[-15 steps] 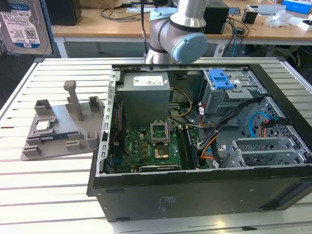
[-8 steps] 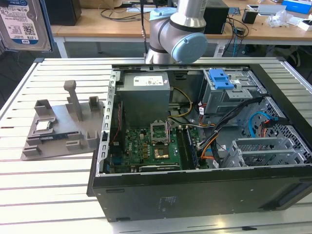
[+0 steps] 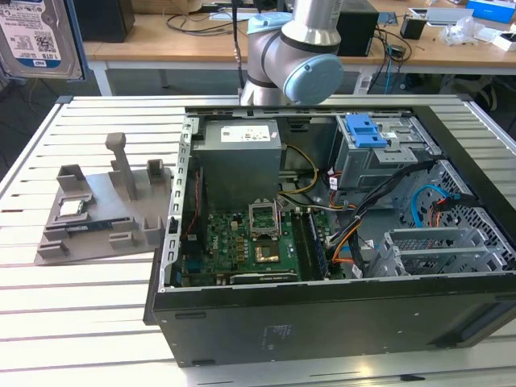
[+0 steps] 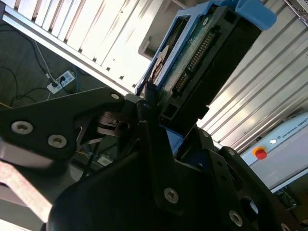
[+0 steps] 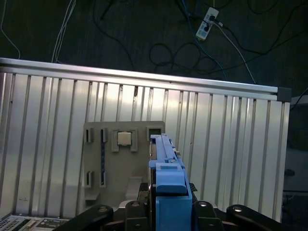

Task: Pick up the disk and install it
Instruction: 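Pick up the disk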

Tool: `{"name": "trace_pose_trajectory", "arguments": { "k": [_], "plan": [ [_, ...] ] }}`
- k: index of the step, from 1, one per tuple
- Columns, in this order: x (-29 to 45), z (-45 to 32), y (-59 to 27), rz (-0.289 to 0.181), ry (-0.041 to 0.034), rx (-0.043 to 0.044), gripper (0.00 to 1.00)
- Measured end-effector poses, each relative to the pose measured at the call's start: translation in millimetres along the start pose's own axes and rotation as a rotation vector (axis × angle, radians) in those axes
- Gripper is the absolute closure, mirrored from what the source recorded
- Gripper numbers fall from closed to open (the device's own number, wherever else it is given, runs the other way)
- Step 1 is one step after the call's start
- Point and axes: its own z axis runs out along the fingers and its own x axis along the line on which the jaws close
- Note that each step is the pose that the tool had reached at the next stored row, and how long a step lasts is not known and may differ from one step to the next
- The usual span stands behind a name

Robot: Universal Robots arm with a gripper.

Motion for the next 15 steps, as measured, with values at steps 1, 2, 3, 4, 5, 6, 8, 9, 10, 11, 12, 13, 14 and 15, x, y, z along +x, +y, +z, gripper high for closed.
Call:
{"name": "trace_pose_trajectory", "arguments": {
  "k": [1, 2, 3, 4, 5, 6, 8, 9, 10, 11, 12, 13, 14, 15],
  "plan": [
    [0.0, 0.0, 0.0, 0.0, 0.0, 0.0, 0.63],
    [0.0, 0.0, 0.0, 0.0, 0.0, 0.0, 0.63],
    [0.0, 0.0, 0.0, 0.0, 0.0, 0.0001, 0.63],
    [0.0, -0.1, 0.0, 0.0, 0.0, -0.0001, 0.63],
    [0.0, -0.1, 0.0, 0.0, 0.0, 0.0, 0.63],
    [0.0, -0.2, -0.2, 0.0, 0.0, -0.0001, 0.63],
    [0.5, -0.3, -4.6, 0.0, 0.0, -0.0002, 0.63],
    [0.7, -0.5, -7.5, 0.0, -0.0001, -0.0006, 0.63],
    [1.0, -0.6, -10.5, 0.0, -0.0001, -0.001, 0.63],
    [1.4, -0.7, -14.3, 0.0, -0.0002, -0.0015, 0.63],
    [1.8, -0.9, -17.7, 0.0, -0.0002, -0.0021, 0.63],
    [2.1, -1.1, -21.0, 0.0, -0.0002, -0.0028, 0.63],
    [2.8, -1.3, -27.7, 0.0, -0.0003, -0.0036, 0.63],
    [3.6, -1.7, -36.3, 0.0, -0.0005, -0.005, 0.63]
  ]
}}
